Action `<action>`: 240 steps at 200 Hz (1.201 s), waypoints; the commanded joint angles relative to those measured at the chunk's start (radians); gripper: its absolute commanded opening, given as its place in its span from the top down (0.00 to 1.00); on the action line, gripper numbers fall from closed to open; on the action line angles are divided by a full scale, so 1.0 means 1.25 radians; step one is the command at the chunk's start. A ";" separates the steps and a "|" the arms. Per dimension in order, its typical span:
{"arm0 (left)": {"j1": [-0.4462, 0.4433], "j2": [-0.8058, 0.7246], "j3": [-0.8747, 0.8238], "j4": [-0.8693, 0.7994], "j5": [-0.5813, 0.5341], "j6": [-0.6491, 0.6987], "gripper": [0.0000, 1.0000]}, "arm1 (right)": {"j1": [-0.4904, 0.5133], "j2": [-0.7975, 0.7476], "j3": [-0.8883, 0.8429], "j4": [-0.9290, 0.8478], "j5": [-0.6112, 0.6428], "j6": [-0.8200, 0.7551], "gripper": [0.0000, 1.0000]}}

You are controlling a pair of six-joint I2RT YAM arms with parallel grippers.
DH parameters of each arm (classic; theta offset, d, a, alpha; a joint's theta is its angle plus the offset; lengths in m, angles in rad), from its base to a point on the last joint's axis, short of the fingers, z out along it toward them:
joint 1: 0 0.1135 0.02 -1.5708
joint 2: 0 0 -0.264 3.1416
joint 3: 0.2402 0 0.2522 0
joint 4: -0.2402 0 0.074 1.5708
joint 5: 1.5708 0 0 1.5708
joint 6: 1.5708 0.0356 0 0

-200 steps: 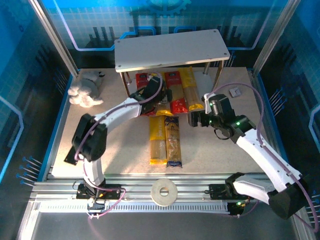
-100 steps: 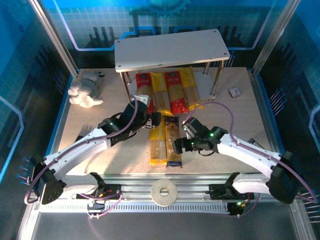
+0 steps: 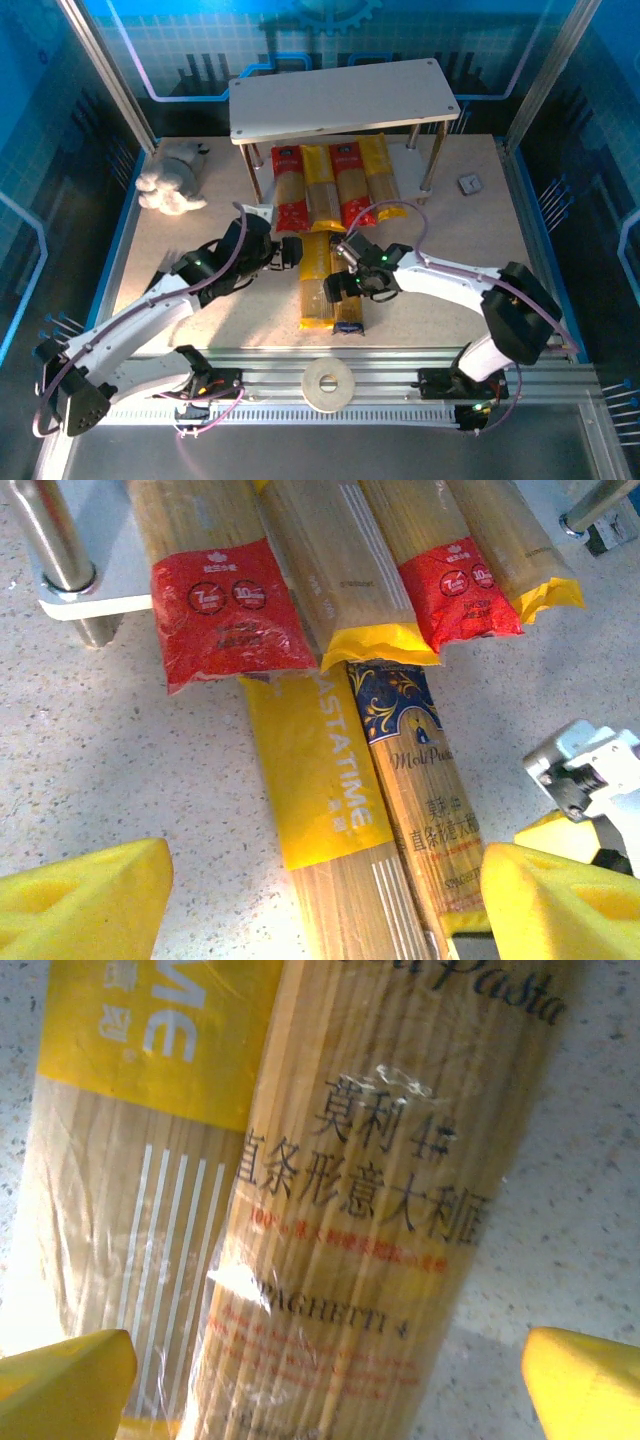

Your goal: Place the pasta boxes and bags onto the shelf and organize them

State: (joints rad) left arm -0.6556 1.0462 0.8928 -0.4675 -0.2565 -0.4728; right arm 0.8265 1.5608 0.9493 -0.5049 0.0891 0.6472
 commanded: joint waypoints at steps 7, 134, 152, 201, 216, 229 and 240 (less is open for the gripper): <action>0.017 -0.041 -0.022 -0.017 0.020 -0.018 0.18 | 0.009 0.055 0.028 0.006 0.001 0.000 0.00; 0.031 -0.069 -0.043 -0.016 0.014 -0.022 0.18 | -0.067 0.124 -0.040 0.109 -0.089 0.011 0.13; 0.032 -0.069 -0.045 -0.013 0.014 -0.025 0.18 | -0.068 0.135 -0.048 0.109 -0.095 0.010 0.20; 0.033 -0.068 -0.044 -0.010 0.016 -0.025 0.18 | -0.039 0.119 -0.051 0.059 -0.085 -0.004 0.45; 0.032 -0.068 -0.045 -0.009 0.017 -0.026 0.18 | -0.023 0.099 -0.076 0.025 -0.071 -0.007 0.53; 0.034 -0.067 -0.044 -0.006 0.019 -0.026 0.18 | -0.012 0.076 -0.083 -0.002 -0.063 -0.008 0.58; 0.034 -0.067 -0.045 -0.004 0.021 -0.026 0.18 | -0.006 0.050 -0.090 -0.027 -0.058 -0.010 0.62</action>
State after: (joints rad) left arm -0.6228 0.9730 0.8482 -0.4747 -0.2455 -0.4961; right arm 0.7700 1.6482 0.8944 -0.4244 0.0662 0.6395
